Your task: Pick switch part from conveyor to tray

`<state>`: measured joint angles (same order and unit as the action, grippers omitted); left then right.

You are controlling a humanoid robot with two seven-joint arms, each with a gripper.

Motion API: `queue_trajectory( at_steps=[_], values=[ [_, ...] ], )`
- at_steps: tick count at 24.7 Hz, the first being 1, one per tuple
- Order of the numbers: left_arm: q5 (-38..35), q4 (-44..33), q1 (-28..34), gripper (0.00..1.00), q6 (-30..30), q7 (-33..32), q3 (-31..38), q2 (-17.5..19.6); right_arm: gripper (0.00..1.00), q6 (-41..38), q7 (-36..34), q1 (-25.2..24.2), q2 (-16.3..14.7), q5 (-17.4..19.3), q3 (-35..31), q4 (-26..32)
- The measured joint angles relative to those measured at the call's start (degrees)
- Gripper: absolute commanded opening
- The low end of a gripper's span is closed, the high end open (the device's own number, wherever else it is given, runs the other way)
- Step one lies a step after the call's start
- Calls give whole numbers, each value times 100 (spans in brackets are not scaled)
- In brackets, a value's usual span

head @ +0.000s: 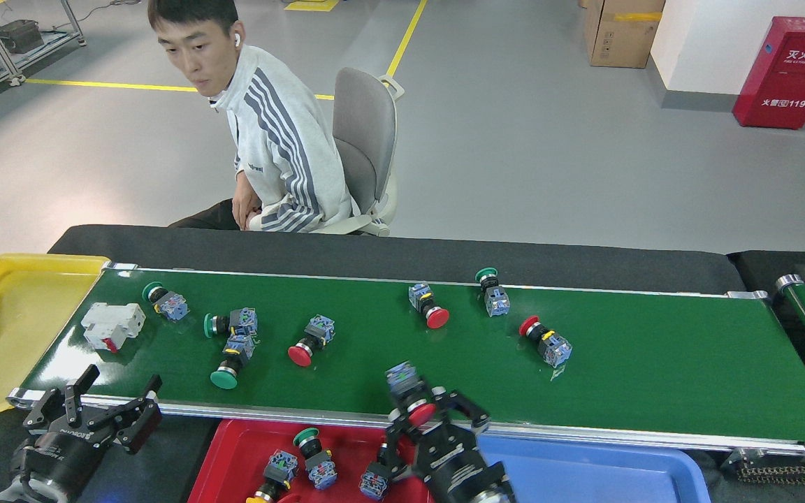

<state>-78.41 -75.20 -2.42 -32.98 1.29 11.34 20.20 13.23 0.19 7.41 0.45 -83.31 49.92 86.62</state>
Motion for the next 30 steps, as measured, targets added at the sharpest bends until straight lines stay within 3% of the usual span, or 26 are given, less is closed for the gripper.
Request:
queue_trajectory(
  at_steps=[4,8,14,18,19,22,23,27,30],
  values=[
    [-8,-112,76,100,-512,24,-17,-91,99,-15,-45,0,18,7,104,-76],
    [-95,-124,65,100,-417,-34,-146,-326,99,-30,-89,-32,18,29,-110,23],
    [-99,123,-56,100,538,-45,-281,-311,99,431,-412,-464,19,40,-1698,149],
    [-99,751,-386,96,955,-46,-283,-292,99,623,-644,-840,19,79,-2791,226],
    [-99,969,-511,89,1085,-48,-286,-291,99,629,-668,-911,17,139,-3097,262],
    [-98,1410,-818,30,1337,-62,-287,-281,99,640,-695,-1072,-186,462,-3703,289],
    [-83,1461,-854,22,1365,-41,-287,-274,99,610,-700,-1114,-333,588,-3834,293],
    [-47,1431,-792,7,1391,95,-296,-191,99,532,-733,-1335,-680,934,-4201,387],
    [-47,979,-388,3,1139,267,-307,-178,99,507,-745,-1547,-833,1017,-4329,509]
  ],
)
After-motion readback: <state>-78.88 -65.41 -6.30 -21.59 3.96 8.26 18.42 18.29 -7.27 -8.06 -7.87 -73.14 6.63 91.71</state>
